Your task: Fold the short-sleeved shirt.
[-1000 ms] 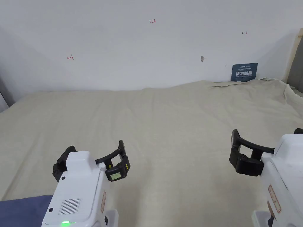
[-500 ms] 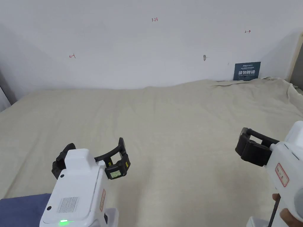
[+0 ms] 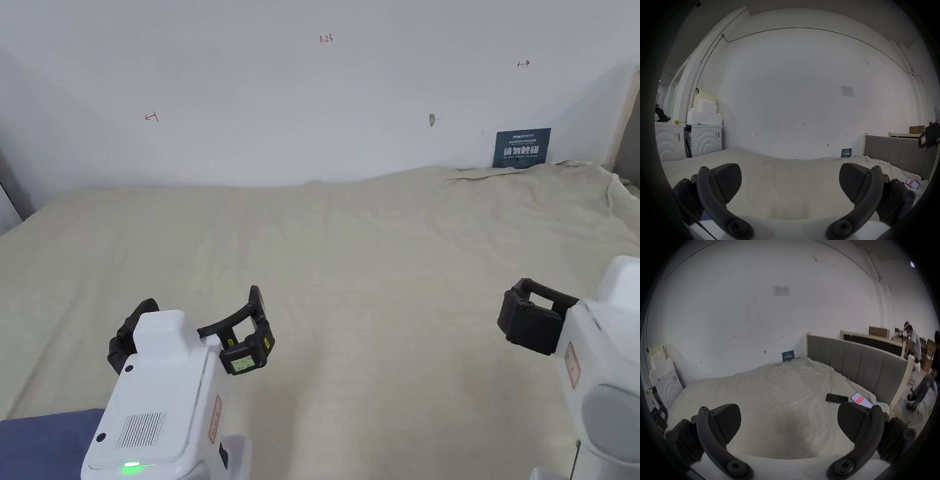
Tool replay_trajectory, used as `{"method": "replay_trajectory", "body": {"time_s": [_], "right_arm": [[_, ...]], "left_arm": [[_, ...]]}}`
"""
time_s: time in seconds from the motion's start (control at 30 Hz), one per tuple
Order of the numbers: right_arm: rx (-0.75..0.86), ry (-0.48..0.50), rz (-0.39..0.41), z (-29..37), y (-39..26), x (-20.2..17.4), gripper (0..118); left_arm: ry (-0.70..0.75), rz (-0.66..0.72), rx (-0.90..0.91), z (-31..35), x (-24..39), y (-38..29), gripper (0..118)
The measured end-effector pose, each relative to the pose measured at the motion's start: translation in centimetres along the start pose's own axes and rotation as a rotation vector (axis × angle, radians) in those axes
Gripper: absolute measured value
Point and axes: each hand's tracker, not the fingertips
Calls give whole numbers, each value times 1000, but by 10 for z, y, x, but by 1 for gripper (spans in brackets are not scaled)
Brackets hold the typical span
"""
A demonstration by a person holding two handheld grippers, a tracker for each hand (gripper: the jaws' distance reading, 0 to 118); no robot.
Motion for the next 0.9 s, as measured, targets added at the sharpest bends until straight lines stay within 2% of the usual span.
{"method": "replay_trajectory", "body": {"time_s": [0.1,0.2,0.3,0.43,0.7,0.9], "right_arm": [[-5,41,7,0,-1,-1,117],[-53,115,-18,-1,1,1,117],[-80,169,20,-1,4,0,117],[-144,323,55,-3,5,2,117],[-130,353,89,3,4,-4,117],[-122,340,99,4,5,-9,117]], "left_arm": [[-2,0,0,0,1,0,118],[-3,2,0,-1,0,0,118],[-3,4,-1,-1,-1,0,118],[-1,10,-5,-1,-1,-2,118],[-4,11,-6,-2,-1,-2,118],[-5,16,-5,-2,-1,-1,118]]}}
